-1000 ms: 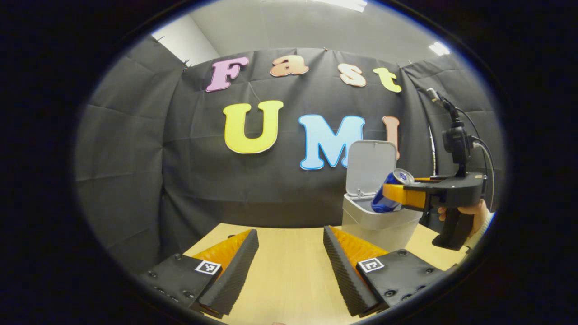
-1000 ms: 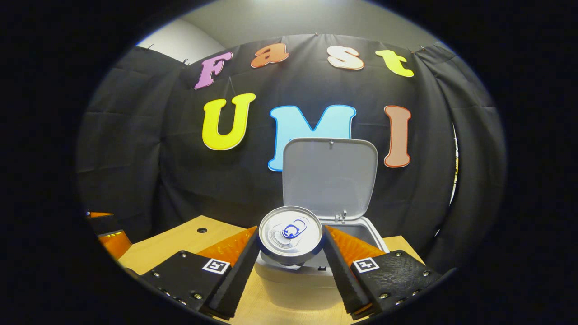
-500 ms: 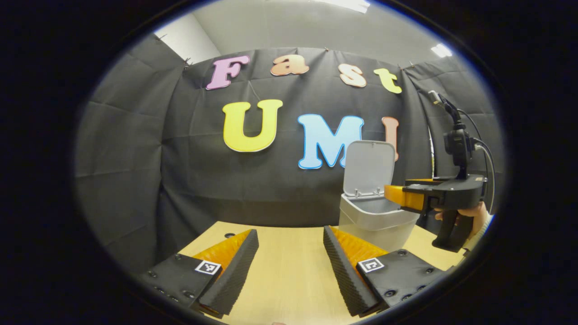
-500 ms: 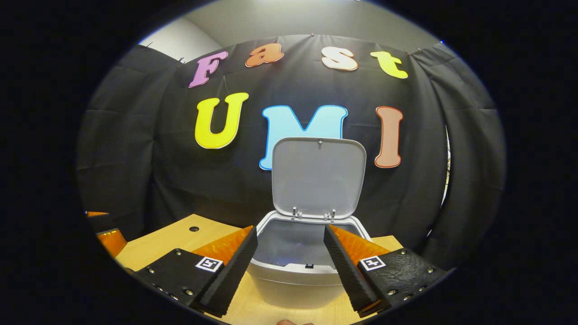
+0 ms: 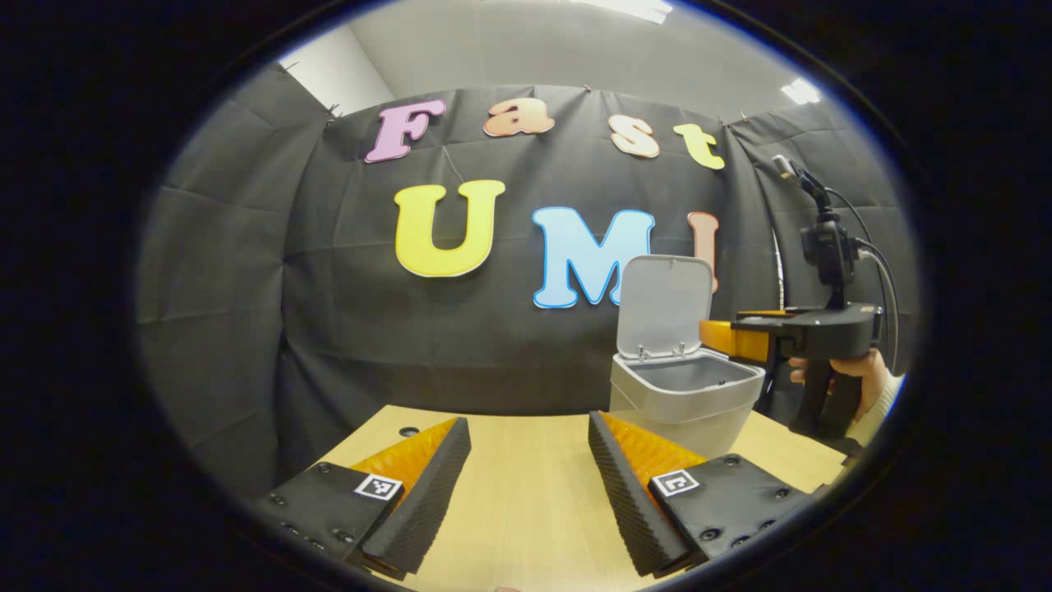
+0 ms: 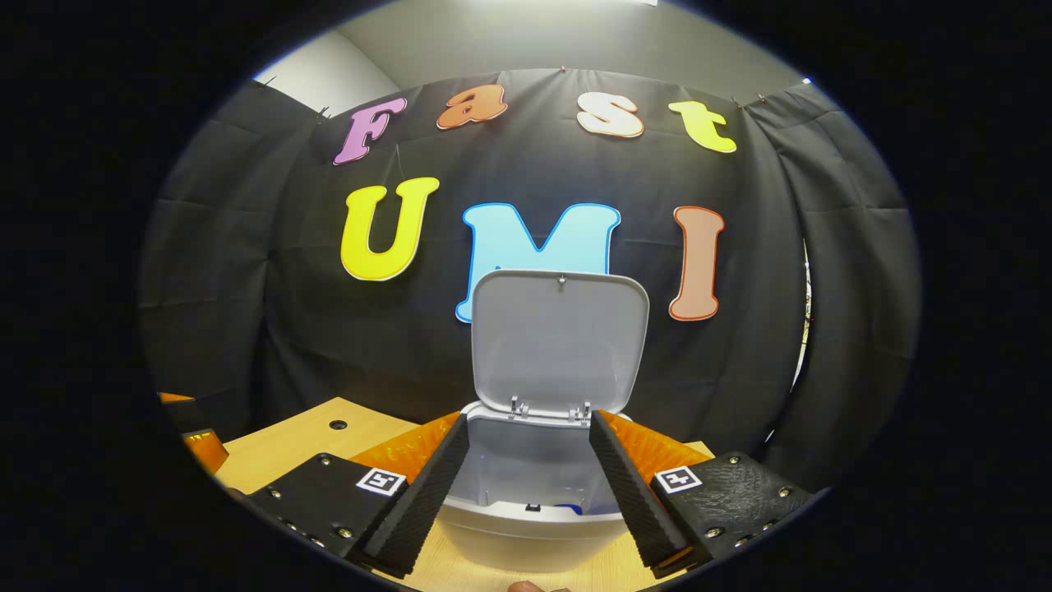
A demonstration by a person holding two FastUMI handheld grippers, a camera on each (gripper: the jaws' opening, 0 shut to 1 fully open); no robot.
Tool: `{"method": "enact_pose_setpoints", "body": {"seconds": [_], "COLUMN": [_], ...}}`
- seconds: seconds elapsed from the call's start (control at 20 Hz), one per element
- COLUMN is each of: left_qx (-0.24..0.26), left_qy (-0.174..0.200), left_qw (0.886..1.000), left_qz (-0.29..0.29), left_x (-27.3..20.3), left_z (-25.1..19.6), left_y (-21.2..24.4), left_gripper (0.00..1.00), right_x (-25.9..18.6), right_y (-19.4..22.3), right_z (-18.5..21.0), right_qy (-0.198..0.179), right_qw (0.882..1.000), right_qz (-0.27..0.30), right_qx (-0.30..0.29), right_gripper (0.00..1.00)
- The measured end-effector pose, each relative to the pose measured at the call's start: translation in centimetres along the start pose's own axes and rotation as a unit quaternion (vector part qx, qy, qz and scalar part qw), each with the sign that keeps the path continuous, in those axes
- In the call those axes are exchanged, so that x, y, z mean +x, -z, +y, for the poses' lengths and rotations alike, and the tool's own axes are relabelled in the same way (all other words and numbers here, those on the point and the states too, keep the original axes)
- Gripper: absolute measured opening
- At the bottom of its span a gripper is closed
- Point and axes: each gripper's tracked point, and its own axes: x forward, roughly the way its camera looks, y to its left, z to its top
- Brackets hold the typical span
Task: Press the lid of the desktop garbage bin to open it, pick up the crumpled paper on the desktop and throw it into the bin, then pick up the pop can on the desktop and drop it into the bin, and finally close the garbage bin lid.
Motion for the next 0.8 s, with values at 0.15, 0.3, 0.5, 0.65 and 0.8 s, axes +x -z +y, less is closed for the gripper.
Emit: {"method": "enact_pose_setpoints", "body": {"seconds": [0.15,0.3,0.5,0.65,0.8], "left_qx": [0.008,0.018,0.021,0.023,0.023], "left_qy": [0.023,0.046,0.079,0.093,0.089], "left_qw": [1.000,0.999,0.997,0.995,0.996], "left_qz": [0.002,-0.001,-0.003,-0.006,-0.005], "left_x": [1.2,2.3,3.9,4.7,5.4], "left_z": [-0.4,-0.3,-0.4,0.0,0.8], "left_y": [0.1,0.0,-0.3,-0.6,-0.8], "left_gripper": [0.96,0.95,0.95,0.95,0.95], "right_x": [1.2,2.6,4.7,6.4,8.3], "right_y": [-2.0,-4.0,-7.0,-9.7,-12.2], "right_z": [-0.1,-0.4,-0.8,-1.1,-1.2], "right_qy": [0.000,0.011,0.031,0.047,0.051], "right_qw": [1.000,1.000,0.999,0.997,0.996], "right_qz": [-0.007,-0.013,-0.027,-0.048,-0.063], "right_qx": [-0.008,-0.011,-0.028,-0.035,-0.038], "right_gripper": [0.94,0.94,0.94,0.94,0.94]}}
